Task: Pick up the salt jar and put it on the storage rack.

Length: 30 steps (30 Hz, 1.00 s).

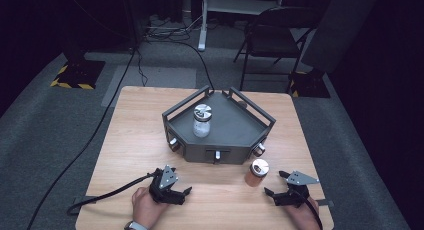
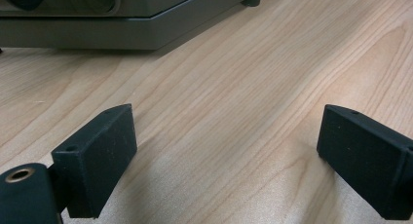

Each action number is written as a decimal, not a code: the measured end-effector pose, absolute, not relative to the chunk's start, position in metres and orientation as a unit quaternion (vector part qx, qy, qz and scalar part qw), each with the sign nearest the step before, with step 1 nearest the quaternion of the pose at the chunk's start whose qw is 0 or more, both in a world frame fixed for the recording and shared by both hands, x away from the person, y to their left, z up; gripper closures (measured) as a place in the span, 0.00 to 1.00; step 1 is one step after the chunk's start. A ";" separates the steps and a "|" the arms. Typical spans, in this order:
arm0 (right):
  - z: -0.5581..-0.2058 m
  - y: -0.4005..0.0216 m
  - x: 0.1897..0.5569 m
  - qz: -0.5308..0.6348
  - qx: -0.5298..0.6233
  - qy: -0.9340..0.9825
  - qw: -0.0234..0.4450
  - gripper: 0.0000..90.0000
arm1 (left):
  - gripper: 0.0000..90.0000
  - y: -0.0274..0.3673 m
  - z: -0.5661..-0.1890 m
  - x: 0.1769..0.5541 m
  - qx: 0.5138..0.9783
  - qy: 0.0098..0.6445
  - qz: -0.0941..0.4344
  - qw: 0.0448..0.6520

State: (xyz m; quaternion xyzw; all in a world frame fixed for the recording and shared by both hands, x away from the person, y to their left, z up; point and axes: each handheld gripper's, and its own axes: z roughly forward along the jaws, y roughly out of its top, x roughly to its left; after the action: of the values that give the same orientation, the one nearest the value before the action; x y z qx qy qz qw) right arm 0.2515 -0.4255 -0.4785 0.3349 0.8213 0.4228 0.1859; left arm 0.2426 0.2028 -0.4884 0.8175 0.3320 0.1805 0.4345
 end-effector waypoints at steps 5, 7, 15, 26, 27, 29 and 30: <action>-0.479 -0.426 0.252 0.423 0.334 0.822 0.185 0.05 | 0.08 0.202 -0.488 0.242 0.816 0.336 0.182 0.434; -0.479 -0.426 0.252 0.423 0.333 0.822 0.185 0.05 | 0.08 0.202 -0.488 0.242 0.816 0.336 0.182 0.433; -0.479 -0.426 0.252 0.423 0.333 0.822 0.185 0.05 | 0.08 0.202 -0.488 0.242 0.816 0.335 0.182 0.434; -0.478 -0.426 0.252 0.423 0.333 0.822 0.184 0.05 | 0.08 0.202 -0.488 0.242 0.816 0.335 0.182 0.434; -0.478 -0.426 0.252 0.423 0.332 0.823 0.184 0.05 | 0.08 0.202 -0.488 0.241 0.816 0.336 0.183 0.434; -0.478 -0.426 0.253 0.424 0.332 0.823 0.183 0.05 | 0.08 0.201 -0.488 0.241 0.816 0.337 0.183 0.433; -0.478 -0.426 0.253 0.424 0.332 0.823 0.183 0.05 | 0.08 0.202 -0.488 0.241 0.816 0.336 0.183 0.433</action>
State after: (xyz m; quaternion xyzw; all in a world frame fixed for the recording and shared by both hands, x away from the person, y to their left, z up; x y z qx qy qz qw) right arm 0.2529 -0.4263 -0.4785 0.3317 0.8228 0.4237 0.1829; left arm 0.2414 0.2015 -0.4883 0.8159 0.3364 0.1830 0.4332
